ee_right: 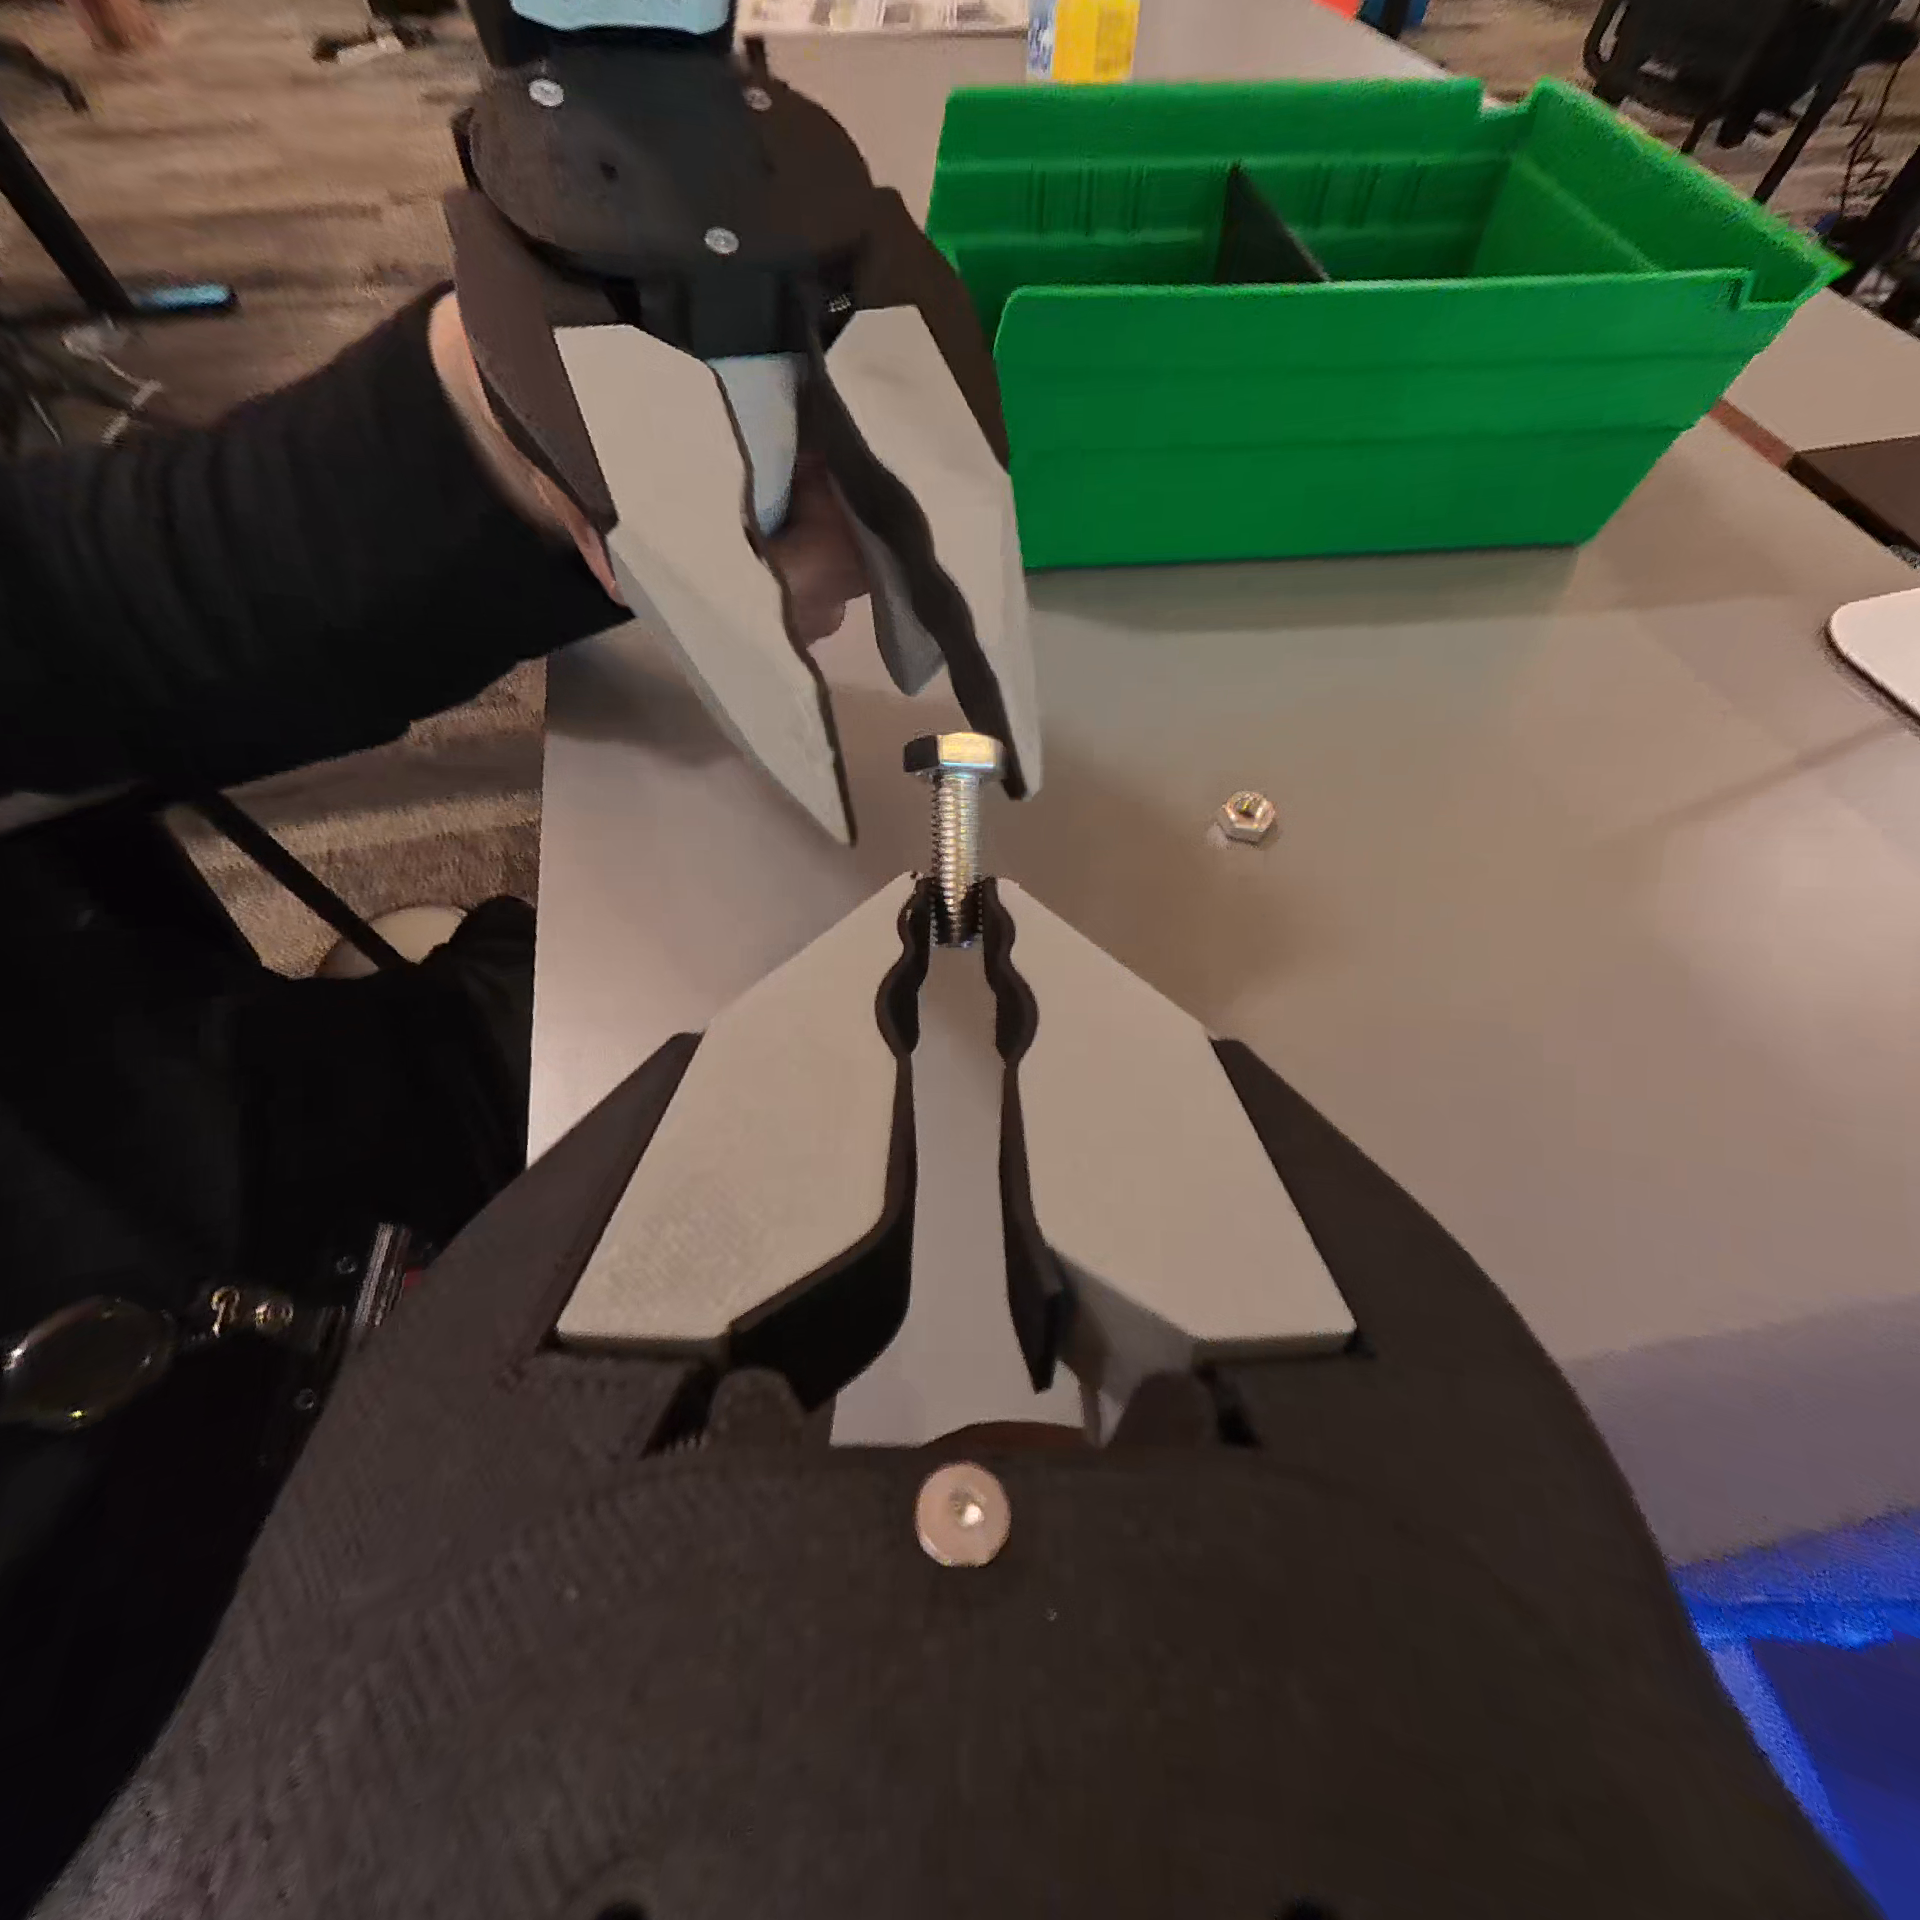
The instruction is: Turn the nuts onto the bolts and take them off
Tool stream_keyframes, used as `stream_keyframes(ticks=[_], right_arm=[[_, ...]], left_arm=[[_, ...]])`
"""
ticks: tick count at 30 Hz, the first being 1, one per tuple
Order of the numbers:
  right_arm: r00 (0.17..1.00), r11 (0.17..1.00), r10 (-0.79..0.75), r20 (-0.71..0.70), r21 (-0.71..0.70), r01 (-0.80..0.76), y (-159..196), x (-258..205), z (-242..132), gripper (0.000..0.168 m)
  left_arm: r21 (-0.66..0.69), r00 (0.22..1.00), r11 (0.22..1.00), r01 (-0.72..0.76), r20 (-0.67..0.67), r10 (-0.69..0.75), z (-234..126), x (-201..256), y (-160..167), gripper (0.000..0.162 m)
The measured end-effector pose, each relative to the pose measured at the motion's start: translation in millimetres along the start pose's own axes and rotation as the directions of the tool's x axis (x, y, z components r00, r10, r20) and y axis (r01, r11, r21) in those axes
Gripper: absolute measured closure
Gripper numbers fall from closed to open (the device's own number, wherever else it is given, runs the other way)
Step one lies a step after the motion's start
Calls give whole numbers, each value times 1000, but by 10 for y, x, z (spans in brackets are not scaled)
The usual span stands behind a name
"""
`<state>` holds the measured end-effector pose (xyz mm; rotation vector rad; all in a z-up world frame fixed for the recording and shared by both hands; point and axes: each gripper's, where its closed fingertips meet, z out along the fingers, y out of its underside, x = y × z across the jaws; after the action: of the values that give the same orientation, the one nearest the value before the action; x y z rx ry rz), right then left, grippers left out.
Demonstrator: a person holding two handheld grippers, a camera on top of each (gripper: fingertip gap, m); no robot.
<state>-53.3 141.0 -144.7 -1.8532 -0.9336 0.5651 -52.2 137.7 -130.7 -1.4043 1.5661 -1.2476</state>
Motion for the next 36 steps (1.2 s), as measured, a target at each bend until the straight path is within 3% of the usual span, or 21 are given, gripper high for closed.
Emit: stream_keyframes(ticks=[4, 8, 21, 30, 36], right_arm=[[1000, 1000, -16, 4, -26, 17, 34, -38, 28, 162], [1000, 1000, 4, 19, 11, -4, -24, -39, -3, 162], [944, 900, 247, 217, 311, -307, -382, 29, -86, 162], [938, 908, 270, 220, 265, -323, -308, 10, -3, 162], [911, 886, 335, 239, 248, -391, -245, 84, 14, 162]], left_arm=[[-23, 1000, 1000, -2, 2, 2, 50, -36, 75, 145], [5, 1000, 1000, 13, -19, -13, 29, -31, 69, 145], [82, 991, 989, 120, -74, -114, 228, -3, 51, 145], [42, 985, 988, 151, -91, -147, 286, 16, 142, 145], [31, 998, 999, 35, -47, -33, 243, 29, 130, 133]])
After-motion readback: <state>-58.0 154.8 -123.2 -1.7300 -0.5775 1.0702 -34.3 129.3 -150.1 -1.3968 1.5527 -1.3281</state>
